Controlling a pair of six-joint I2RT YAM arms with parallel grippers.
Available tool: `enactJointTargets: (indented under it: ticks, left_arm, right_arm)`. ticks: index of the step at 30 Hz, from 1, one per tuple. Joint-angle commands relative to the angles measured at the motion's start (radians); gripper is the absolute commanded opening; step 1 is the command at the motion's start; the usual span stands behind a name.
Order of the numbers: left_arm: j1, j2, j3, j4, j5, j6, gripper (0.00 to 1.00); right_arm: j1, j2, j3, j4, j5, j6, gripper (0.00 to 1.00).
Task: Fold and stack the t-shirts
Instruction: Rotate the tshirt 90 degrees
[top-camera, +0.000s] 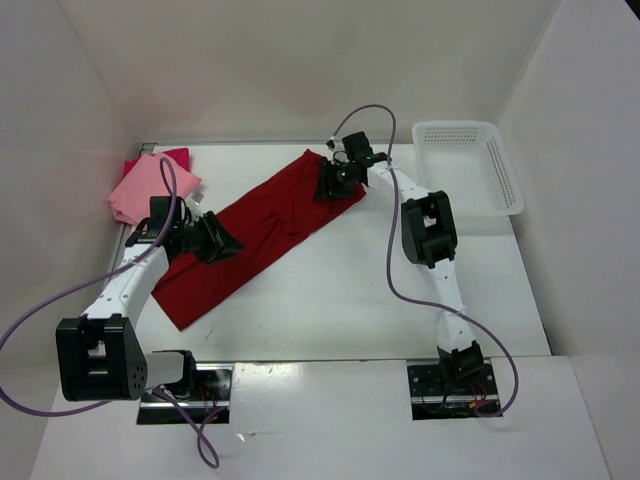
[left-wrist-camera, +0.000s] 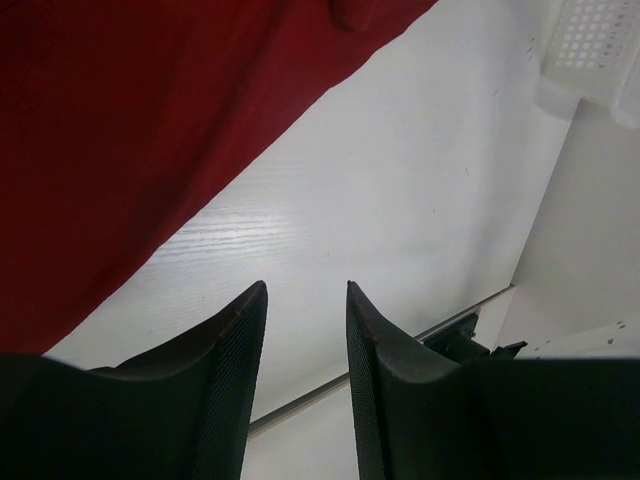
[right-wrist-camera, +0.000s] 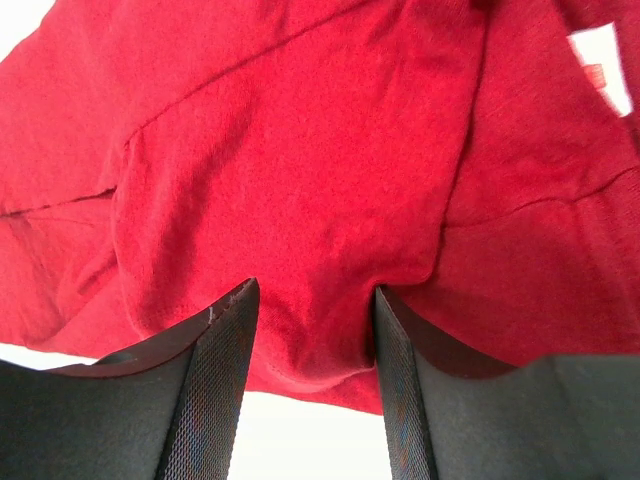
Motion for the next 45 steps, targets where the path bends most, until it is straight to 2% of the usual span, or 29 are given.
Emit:
enactJointTargets:
  ticks: [1,12,21,27,28,32,33,36,37,39,41,42,45]
  left_arm:
    - [0.006,-0.027,-0.009,0.014,0.004,0.024,0.45]
    - [0.006,-0.018,-0.009,0.043,0.031,0.015,0.45]
    - [0.006,0.009,0.0,0.052,0.031,0.015,0.45]
    - [0.006,0.019,0.022,0.052,0.031,0.015,0.45]
    - [0.006,0.019,0.022,0.052,0.031,0.015,0.45]
    - [0.006,0.019,0.022,0.052,0.031,0.015,0.45]
    - [0.006,0.008,0.022,0.043,0.031,0.015,0.45]
    - [0.006,0.008,0.022,0.043,0.008,0.024,0.45]
    - [0.006,0.008,0.022,0.043,-0.001,0.024,0.45]
    - [0.006,0.037,0.034,0.055,-0.012,0.024,0.45]
    - [0.006,0.068,0.048,0.065,-0.012,0.024,0.45]
    - [0.006,0.086,0.063,0.075,-0.032,0.015,0.45]
    - [0.006,0.157,0.089,0.087,-0.073,0.001,0.44]
  right_arm:
    - [0.034,-0.039,-0.042,0.029,-0.031,-0.012,0.54]
    - [0.025,-0.211,-0.186,-0.02,-0.102,0.051,0.53]
    - [-0.003,-0.312,-0.351,0.027,-0.173,0.104,0.53]
    - [-0.053,-0.271,-0.341,0.009,-0.116,0.131,0.36]
    - [-0.053,-0.271,-0.341,0.009,-0.067,0.14,0.31]
    - [-0.073,-0.311,-0.355,0.009,0.087,0.158,0.25]
    - [-0.073,-0.321,-0.367,-0.008,0.109,0.158,0.25]
    - [-0.083,-0.37,-0.368,-0.045,0.171,0.158,0.42]
    - [-0.083,-0.404,-0.38,-0.036,0.171,0.158,0.45]
    - [-0.083,-0.417,-0.38,-0.008,0.114,0.158,0.34]
    - [-0.083,-0.398,-0.343,0.001,0.082,0.175,0.17]
    - [-0.07,-0.385,-0.334,0.001,0.061,0.175,0.05]
    - [-0.034,-0.338,-0.334,0.049,0.06,0.215,0.0]
